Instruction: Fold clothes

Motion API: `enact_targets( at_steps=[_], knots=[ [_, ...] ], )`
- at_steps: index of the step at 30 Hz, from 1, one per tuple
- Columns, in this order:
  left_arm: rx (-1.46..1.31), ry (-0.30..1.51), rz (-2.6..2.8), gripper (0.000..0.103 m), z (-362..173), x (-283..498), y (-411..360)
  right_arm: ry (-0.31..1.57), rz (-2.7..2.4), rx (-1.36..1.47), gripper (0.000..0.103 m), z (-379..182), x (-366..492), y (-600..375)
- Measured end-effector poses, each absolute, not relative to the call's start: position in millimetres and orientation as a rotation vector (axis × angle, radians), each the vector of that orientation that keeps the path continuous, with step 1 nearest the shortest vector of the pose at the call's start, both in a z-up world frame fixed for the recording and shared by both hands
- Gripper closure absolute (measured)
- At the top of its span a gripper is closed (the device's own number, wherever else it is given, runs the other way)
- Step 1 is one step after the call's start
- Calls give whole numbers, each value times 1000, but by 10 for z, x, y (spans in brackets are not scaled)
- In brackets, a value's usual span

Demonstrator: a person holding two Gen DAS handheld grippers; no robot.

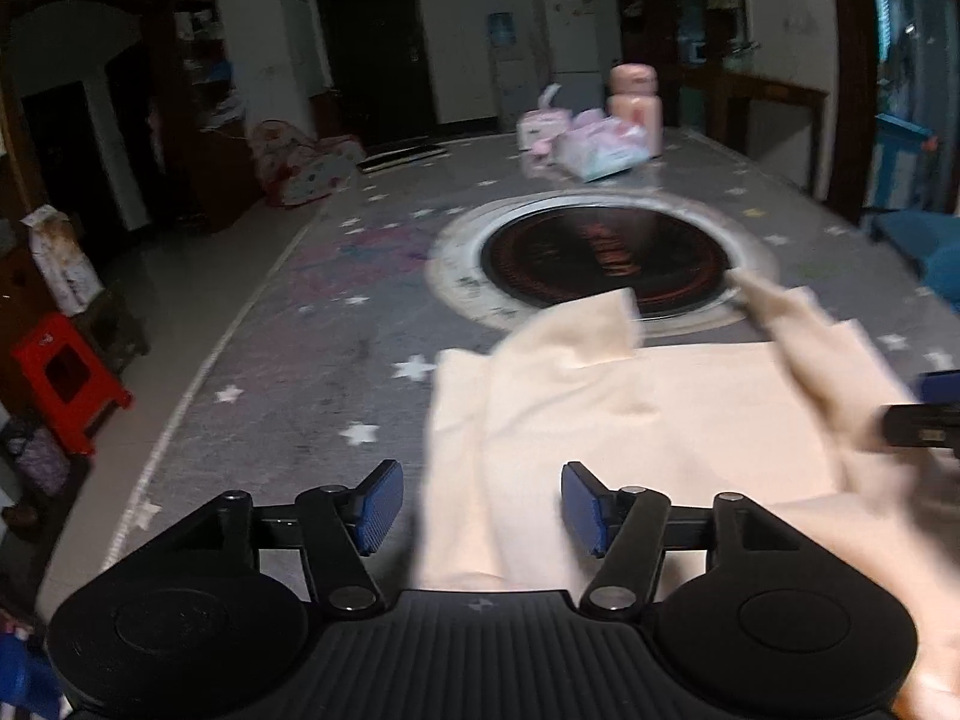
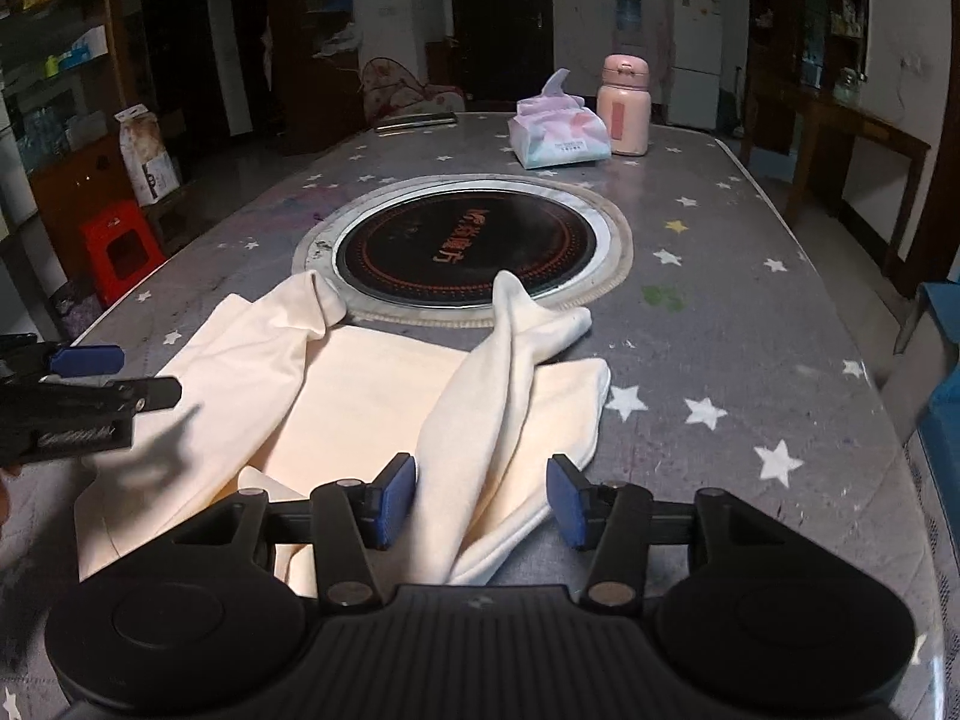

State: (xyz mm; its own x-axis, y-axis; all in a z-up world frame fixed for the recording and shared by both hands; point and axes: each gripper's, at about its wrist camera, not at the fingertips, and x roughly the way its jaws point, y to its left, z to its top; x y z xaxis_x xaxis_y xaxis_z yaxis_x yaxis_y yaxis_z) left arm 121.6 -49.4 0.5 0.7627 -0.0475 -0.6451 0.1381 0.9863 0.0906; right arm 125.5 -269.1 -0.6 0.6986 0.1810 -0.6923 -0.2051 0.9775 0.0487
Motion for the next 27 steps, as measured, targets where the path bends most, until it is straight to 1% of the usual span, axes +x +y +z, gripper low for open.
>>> enact_targets(
  at_steps=[2, 5, 6, 7, 8, 10, 11, 13, 14, 15, 17, 19, 25, 27],
  knots=[
    [142, 700, -133, 37, -1, 1174, -559, 781, 222, -30, 56, -25, 1306, -2681],
    [156, 706, -175, 36, -21, 1118, -657, 816, 252, -15, 72, -89, 1347, -2656],
    [160, 708, -189, 36, -28, 1099, -689, 824, 257, -13, 80, -107, 1352, -2650],
    [165, 709, -203, 36, -35, 1081, -722, 829, 254, -13, 84, -128, 1346, -2648],
    [170, 711, -217, 36, -41, 1062, -754, 827, 252, -11, 86, -126, 1332, -2651],
    [179, 715, -245, 37, -55, 1024, -819, 813, 245, -13, 93, -105, 1286, -2664],
    [184, 716, -259, 39, -61, 1006, -852, 804, 239, -16, 94, -76, 1267, -2677],
    [193, 720, -287, 48, -75, 968, -917, 789, 229, -22, 96, -27, 1235, -2700],
    [197, 721, -302, 55, -81, 950, -949, 780, 224, -24, 96, 4, 1215, -2718],
    [199, 724, -304, 58, -95, 946, -955, 770, 218, -26, 97, 37, 1195, -2737],
    [198, 735, -305, 68, -117, 952, -945, 751, 207, -27, 98, 105, 1154, -2782],
    [202, 739, -300, 75, -132, 944, -927, 731, 190, -25, 99, 175, 1096, -2843],
    [181, 727, -293, 86, -106, 886, -869, 668, 108, -12, 99, 321, 750, -3130],
    [172, 721, -290, 87, -84, 861, -850, 663, 77, -3, 99, 322, 647, -3221]
  ],
)
